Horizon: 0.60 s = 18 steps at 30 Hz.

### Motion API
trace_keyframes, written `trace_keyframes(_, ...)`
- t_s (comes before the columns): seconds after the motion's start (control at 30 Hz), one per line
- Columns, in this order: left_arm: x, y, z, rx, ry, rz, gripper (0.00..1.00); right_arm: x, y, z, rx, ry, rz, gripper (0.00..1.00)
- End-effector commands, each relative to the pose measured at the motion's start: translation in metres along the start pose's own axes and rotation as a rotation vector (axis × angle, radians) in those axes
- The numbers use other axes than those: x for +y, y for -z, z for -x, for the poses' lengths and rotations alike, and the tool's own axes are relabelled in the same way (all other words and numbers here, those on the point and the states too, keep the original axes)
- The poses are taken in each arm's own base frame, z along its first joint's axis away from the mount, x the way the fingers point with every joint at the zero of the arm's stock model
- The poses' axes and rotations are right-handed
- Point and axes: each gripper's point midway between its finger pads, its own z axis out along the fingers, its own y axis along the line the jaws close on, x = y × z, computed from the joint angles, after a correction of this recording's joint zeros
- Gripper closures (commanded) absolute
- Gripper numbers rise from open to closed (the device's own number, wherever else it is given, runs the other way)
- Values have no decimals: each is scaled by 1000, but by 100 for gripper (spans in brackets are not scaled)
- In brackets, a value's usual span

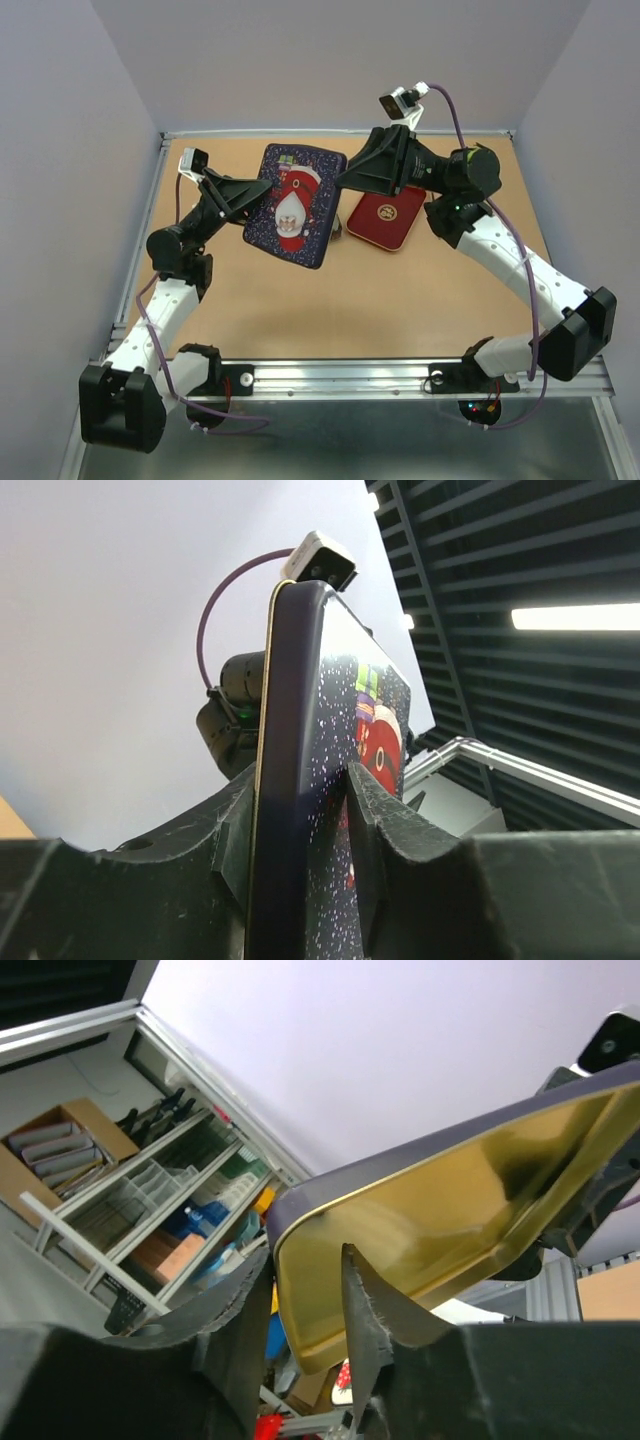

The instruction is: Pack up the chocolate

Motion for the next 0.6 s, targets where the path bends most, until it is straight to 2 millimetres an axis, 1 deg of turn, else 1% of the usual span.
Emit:
trace_keyframes(0.0,-106,40,-82,217,-460,-507,100,-25,5,-5,-19,-2,-52,58)
trace_keyframes(0.07,-106,39,-81,211,-464,-509,100,-31,7,-6,-31,-16,-67,55)
trace_keyframes(0.1,-106,39,-80,207,-463,-508,100,-39,11,-7,-41,-33,-86,52)
trace_keyframes(0.17,-106,39,-80,201,-469,-511,100,-42,16,-8,-61,-44,-102,49)
trace_keyframes(0.2,-106,39,-80,198,-474,-508,100,-49,19,-12,-65,-57,-117,46)
trace_keyframes(0.3,-101,37,-74,164,-474,-482,100,-50,24,-14,-79,-60,-129,42)
trace_keyframes(0.37,-102,38,-72,139,-483,-475,100,-52,27,-15,-90,-58,-137,41)
trace_keyframes(0.4,-97,35,-69,122,-484,-453,100,-49,27,-15,-92,-55,-134,41)
trace_keyframes(0.43,-98,35,-68,110,-492,-449,100,-50,27,-14,-96,-52,-135,40)
trace_keyframes(0.47,-93,32,-63,91,-495,-420,100,-50,27,-14,-97,-54,-136,40)
trace_keyframes(0.57,-89,28,-56,56,-499,-385,100,-52,26,-15,-90,-56,-138,43)
